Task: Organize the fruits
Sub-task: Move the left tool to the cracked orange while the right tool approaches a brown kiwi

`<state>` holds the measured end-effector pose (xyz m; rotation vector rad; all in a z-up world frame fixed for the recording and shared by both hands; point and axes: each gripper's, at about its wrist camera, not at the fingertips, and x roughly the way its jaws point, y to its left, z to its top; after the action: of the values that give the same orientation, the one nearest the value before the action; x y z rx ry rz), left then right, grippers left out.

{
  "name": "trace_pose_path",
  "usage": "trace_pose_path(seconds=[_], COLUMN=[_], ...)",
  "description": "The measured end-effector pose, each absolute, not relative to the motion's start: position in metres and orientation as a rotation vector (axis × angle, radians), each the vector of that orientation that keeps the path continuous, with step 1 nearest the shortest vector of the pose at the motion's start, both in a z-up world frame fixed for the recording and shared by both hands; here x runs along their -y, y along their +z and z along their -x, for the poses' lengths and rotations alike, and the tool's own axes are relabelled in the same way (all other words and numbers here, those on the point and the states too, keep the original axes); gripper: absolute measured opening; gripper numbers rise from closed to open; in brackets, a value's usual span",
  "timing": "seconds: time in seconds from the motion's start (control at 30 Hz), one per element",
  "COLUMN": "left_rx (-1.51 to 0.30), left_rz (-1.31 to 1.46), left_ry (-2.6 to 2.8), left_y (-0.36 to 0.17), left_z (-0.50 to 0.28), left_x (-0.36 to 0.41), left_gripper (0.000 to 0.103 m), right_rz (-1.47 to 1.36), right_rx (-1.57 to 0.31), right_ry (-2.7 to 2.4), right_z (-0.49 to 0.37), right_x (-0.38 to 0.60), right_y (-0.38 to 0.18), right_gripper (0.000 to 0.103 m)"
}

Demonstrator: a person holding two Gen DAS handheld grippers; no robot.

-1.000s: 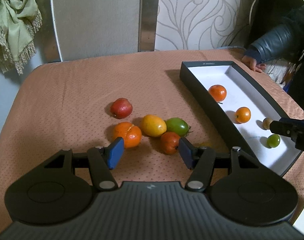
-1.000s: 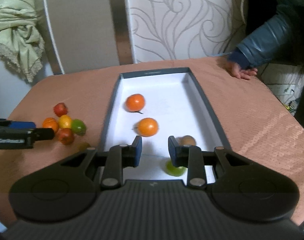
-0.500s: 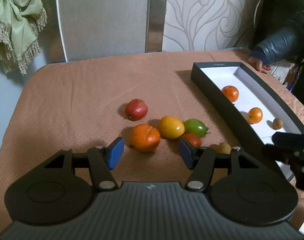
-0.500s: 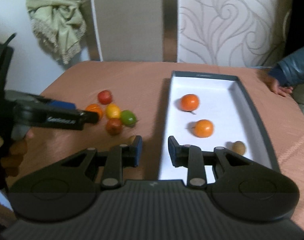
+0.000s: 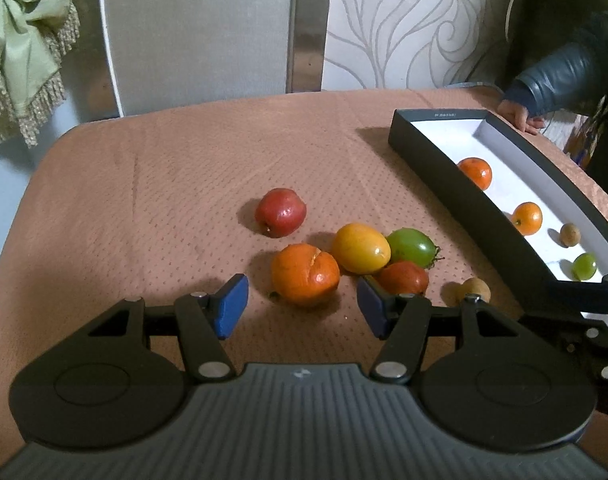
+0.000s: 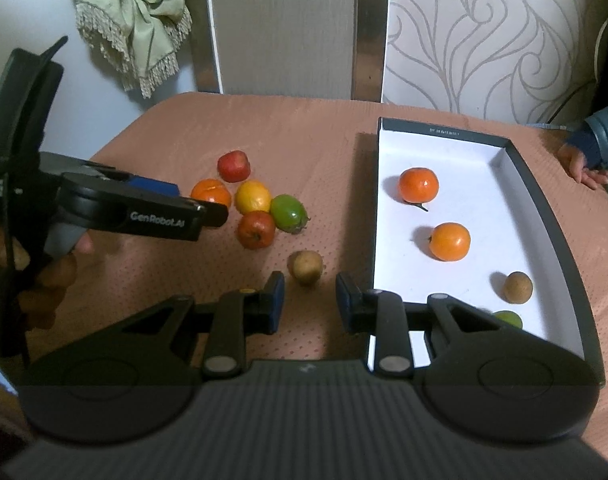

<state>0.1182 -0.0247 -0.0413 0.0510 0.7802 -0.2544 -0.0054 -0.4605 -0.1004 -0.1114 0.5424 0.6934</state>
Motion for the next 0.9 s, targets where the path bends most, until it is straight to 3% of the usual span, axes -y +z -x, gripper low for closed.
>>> trace_pose_path(seconds=[0.9], left_rx=[-0.791], left_rz=[-0.048], left_ry=[-0.297], left_y=[-0.053], left_z=[-0.136], left_x=[0.023], left_gripper=[0.064], right_rz=[0.162], right_rx=[-0.6], right_ry=[0.671], right_z=[-0.019], right_x=[0.43], right_y=[-0.105], right_gripper=[0.032])
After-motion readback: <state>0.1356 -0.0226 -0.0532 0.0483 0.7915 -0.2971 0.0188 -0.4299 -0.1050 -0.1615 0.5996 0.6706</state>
